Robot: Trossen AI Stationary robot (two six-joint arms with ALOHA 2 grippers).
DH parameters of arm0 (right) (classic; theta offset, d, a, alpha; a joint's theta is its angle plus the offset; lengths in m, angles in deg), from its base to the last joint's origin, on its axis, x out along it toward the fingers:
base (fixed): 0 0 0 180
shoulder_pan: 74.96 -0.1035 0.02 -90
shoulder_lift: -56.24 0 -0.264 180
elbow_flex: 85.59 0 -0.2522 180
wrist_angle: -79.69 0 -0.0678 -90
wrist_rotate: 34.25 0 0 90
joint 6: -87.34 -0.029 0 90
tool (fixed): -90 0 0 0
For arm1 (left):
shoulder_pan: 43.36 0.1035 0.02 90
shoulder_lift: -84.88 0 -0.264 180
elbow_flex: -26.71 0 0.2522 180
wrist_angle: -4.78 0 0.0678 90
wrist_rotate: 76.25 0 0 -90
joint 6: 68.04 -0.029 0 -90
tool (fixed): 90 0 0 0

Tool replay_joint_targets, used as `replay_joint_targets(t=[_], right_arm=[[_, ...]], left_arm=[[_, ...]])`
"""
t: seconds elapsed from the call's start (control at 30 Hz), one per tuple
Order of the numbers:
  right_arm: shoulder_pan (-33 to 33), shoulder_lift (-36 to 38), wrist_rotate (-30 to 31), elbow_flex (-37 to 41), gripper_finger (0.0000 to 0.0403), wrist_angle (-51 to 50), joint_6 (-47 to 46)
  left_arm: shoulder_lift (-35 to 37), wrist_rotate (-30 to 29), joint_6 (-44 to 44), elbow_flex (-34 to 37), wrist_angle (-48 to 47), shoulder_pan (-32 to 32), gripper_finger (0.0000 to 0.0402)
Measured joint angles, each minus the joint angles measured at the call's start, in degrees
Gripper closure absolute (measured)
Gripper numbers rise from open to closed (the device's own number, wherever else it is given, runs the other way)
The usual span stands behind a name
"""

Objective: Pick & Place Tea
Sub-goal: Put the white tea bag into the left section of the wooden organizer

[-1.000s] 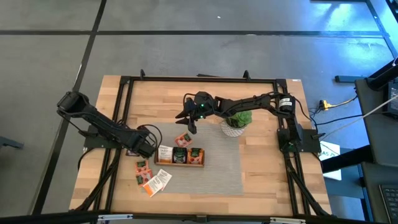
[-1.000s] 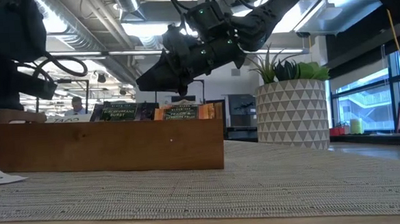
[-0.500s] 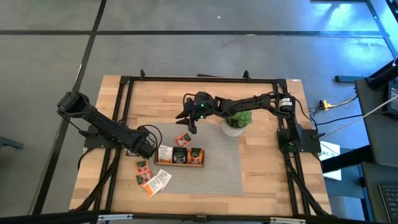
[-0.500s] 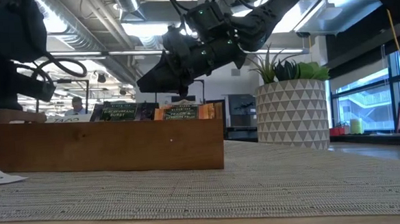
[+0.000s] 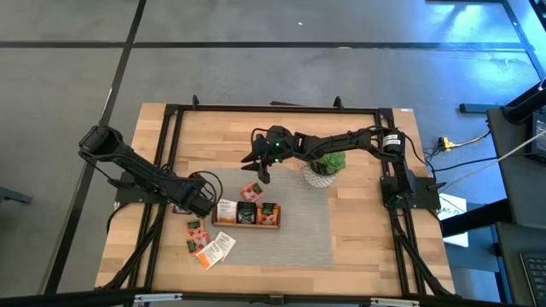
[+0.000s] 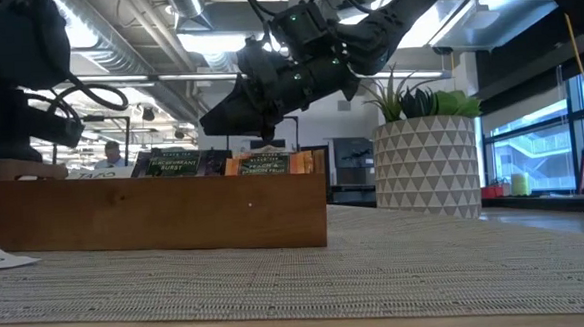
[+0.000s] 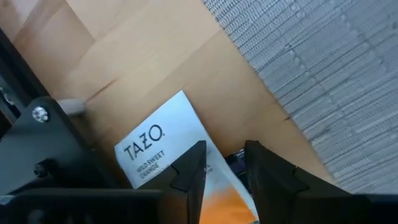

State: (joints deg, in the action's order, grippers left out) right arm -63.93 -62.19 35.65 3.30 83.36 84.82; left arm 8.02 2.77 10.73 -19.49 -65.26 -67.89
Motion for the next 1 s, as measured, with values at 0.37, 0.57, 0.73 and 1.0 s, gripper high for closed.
replay_joint_targets(t=[0.37, 0.57, 0.73, 1.0], right_arm=[[0.0, 0.0, 0.0, 0.0, 0.0273, -0.2, 0.0], [0.0, 0.0, 0.0, 0.0, 0.0273, -0.2, 0.1], [0.0, 0.0, 0.0, 0.0, 0.0272, -0.2, 0.0], [0.0, 0.0, 0.0, 0.0, 0.0273, -0.5, 0.0]], left_arm=[[0.0, -1.3, -2.0, 0.0, 1.7, 0.0, 0.0236], [0.0, -0.7, -2.4, 0.0, -0.7, 1.3, 0.0238], [0.0, 0.5, -1.9, 0.0, -1.2, 1.4, 0.0238], [-0.3, 0.5, -1.0, 0.0, -1.4, 1.4, 0.0237]])
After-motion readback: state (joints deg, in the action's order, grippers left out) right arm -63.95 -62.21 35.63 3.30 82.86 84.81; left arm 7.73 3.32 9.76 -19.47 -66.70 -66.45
